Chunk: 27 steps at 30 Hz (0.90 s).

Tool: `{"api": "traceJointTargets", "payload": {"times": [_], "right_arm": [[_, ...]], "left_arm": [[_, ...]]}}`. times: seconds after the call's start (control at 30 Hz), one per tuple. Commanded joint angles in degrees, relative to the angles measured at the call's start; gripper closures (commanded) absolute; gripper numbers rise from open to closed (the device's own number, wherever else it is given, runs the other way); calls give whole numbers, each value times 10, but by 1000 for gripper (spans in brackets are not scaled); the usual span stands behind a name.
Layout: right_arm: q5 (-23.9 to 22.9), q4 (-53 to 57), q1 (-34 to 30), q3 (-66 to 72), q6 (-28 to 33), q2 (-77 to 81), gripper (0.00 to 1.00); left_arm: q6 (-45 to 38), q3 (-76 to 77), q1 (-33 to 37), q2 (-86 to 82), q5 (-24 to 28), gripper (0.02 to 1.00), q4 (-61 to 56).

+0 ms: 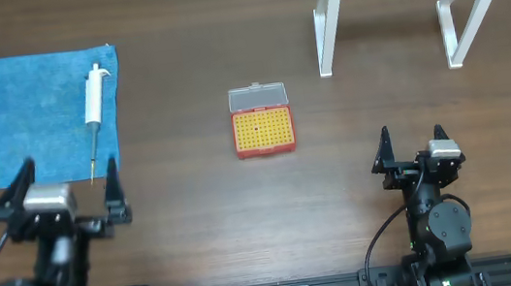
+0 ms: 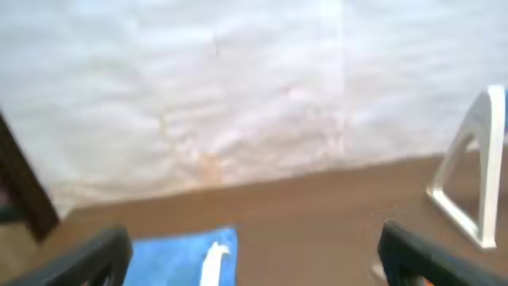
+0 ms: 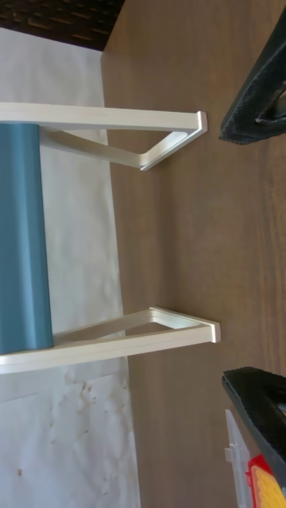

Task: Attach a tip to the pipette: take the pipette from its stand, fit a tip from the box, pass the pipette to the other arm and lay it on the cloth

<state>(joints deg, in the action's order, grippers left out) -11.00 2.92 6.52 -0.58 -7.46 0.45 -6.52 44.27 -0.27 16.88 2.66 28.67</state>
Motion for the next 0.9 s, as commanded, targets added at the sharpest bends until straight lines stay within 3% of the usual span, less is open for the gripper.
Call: {"api": "traceJointTargets", "payload": {"times": [0.03, 0.13, 0.33, 0.53, 0.9], "right_arm": [[-3, 0, 0, 3, -7, -3, 77], [-3, 0, 0, 3, -7, -3, 77], [-3, 0, 0, 3, -7, -3, 77], [-3, 0, 0, 3, -7, -3, 77], [-3, 0, 0, 3, -7, -3, 77]], "left_arm": [[113, -236, 2, -17, 25, 20, -336], [123, -340, 3, -67, 24, 20, -424], [123, -431, 10, -167, -5, 20, -370], [123, -440, 10, -167, 10, 20, -242], [123, -440, 10, -167, 10, 20, -243]]}}
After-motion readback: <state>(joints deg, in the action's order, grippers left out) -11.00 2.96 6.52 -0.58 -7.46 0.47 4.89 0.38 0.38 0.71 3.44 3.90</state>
